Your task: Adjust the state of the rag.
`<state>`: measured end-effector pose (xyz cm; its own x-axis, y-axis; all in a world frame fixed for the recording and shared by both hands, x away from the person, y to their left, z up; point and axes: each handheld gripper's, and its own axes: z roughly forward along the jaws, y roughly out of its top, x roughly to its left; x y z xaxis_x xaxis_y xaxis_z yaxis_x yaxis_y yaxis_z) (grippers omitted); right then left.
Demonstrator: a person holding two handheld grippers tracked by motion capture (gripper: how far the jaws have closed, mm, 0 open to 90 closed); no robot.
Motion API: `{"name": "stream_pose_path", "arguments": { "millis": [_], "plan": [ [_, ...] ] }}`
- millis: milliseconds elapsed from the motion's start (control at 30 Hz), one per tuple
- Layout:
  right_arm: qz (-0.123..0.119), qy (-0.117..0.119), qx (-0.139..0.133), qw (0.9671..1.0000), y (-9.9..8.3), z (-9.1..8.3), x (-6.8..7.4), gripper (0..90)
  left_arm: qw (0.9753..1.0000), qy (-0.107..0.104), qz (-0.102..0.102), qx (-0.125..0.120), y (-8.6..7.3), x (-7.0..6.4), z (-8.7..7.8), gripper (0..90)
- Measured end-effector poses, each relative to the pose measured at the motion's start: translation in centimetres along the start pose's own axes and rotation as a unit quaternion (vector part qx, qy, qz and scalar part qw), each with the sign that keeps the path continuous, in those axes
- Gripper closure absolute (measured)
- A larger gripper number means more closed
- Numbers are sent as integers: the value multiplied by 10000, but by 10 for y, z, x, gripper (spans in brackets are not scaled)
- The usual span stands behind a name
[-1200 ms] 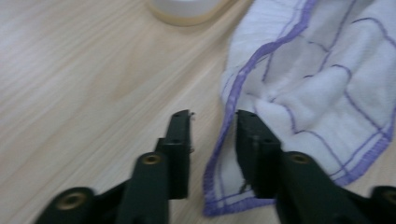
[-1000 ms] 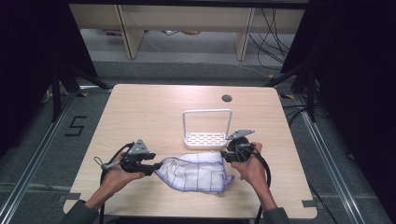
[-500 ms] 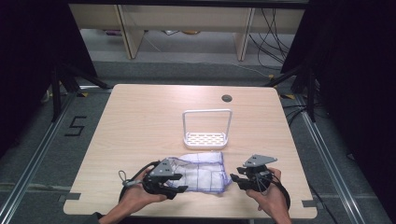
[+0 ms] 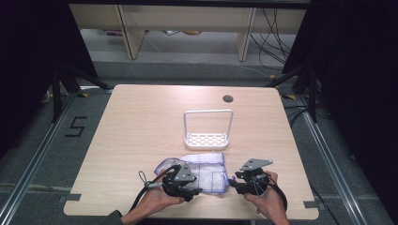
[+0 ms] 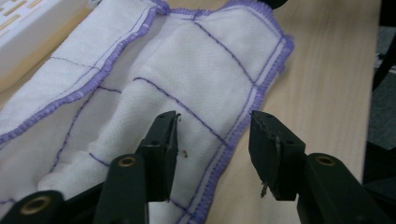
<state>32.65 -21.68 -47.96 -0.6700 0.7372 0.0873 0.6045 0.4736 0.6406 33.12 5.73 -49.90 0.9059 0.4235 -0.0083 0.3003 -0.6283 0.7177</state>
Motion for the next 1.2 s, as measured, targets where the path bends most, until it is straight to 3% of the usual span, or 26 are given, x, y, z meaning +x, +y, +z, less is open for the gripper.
{"name": "stream_pose_path", "arguments": {
  "millis": [133, 200, 267, 367, 433, 500, 533, 633, 700, 733, 833, 933, 1000, 1033, 1067, 1200],
  "plan": [
    [33, -13, -23, 10000, 0, 1, -1, 573, 9998, 157, 67, 48, 0, 2, 4, 679],
    [44, -38, -32, 10000, 0, 1, -1, 574, 9989, 356, 297, 119, 1, 3, 5, 783],
    [-44, -49, -47, 10000, -1, 3, -2, 576, 9986, 353, 371, 124, 1, 4, 5, 873],
    [29, -26, -66, 10000, -1, 4, 0, 577, 9985, 327, 419, 113, 1, 4, 3, 895],
    [-72, -24, -100, 9999, -1, 4, -1, 577, 9987, 283, 416, 26, 1, 6, 1, 897],
    [-5, 34, 17, 10000, -1, 0, 0, 576, 9988, 233, 423, 24, 2, 8, -4, 897],
    [-49, 64, -128, 9999, -1, -4, 3, 572, 9991, 189, 370, -86, 3, 11, -10, 897],
    [-59, 154, -180, 9997, -1, -8, 9, 572, 9989, 155, 314, -300, 3, 14, -23, 897],
    [-382, 65, -41, 9992, -2, -6, 14, 573, 9989, 131, 215, -394, 2, 17, -33, 898],
    [-382, 67, 13, 9992, -2, -2, 18, 572, 9986, 182, 260, -425, 2, 20, -38, 898],
    [-516, 106, 143, 9985, 0, 8, 22, 592, 9983, 120, 33, -576, 0, 24, -44, 897],
    [-626, 49, 195, 9978, 2, 11, 22, 686, 9982, 51, -5, -592, 0, 23, -39, 890],
    [-664, 130, 81, 9977, 2, 12, 22, 781, 9983, 7, -13, -586, 1, 19, -33, 792],
    [-664, 130, 81, 9977, 2, 12, 22, 781, 9983, 7, -13, -586, 1, 19, -33, 731],
    [-588, 315, 159, 9976, 2, 9, 22, 837, 9985, -5, -44, -547, 4, 17, -24, 668],
    [-463, 411, 73, 9981, 1, 6, 21, 854, 9991, 1, -61, -412, 7, 9, -10, 559]
  ]
}}
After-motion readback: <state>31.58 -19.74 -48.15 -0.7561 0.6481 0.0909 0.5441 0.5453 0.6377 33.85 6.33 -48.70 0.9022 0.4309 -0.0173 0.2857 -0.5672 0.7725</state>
